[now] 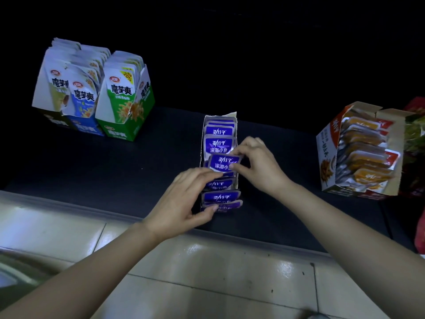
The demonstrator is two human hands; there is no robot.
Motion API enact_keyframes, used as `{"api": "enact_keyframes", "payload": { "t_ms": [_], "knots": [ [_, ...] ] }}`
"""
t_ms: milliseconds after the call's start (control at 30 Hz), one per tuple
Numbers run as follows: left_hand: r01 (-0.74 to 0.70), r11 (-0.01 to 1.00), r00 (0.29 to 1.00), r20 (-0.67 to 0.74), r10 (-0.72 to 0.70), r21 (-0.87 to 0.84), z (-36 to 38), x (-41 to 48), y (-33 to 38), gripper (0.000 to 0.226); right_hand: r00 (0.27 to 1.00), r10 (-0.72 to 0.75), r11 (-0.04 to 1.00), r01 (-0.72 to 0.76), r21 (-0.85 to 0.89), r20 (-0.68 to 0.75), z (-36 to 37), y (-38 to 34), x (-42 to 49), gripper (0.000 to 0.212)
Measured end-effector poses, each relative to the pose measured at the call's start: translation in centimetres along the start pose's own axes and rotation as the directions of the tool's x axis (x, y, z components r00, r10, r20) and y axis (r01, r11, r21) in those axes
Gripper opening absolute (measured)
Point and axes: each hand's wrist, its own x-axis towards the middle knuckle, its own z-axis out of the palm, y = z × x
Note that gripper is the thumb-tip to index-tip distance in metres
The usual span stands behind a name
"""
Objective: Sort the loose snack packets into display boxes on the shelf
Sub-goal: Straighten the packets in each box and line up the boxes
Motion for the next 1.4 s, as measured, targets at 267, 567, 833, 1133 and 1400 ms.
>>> {"api": "enact_keyframes", "payload": {
  "t_ms": [267,567,833,1133,1400],
  "knots": [
    [-0.085,0.986,0.989,-0.104,0.101,0.145,0.3,0.0,0.3,0.063,0.992,-0.082,0.949,0.049,0.313,0.094,-2.0,-1.2,-1.3,0.005],
    [-0.123,0.989,0.992,-0.032,0.126,0.082,-0.1,-0.1,0.4,0.067,0.998,0.003,0.876,-0.034,0.481,0.066,-1.4,-0.9,-2.1,0.021],
    [-0.069,0.993,0.997,-0.028,0.072,0.095,-0.1,-0.7,0.0,0.065,0.986,-0.153,0.881,0.169,0.441,-0.073,-0.8,-0.2,-3.0,0.009],
    [-0.084,0.996,0.996,0.019,0.083,0.043,-0.2,-0.2,0.1,0.062,0.992,-0.094,0.912,0.12,0.392,-0.085,-1.9,0.3,-2.1,0.021],
    [-0.09,0.996,0.996,0.021,0.089,0.031,-0.5,0.0,0.2,0.062,1.0,0.002,1.0,-0.002,0.018,0.003,-0.4,-0.3,0.8,0.027]
  ]
}}
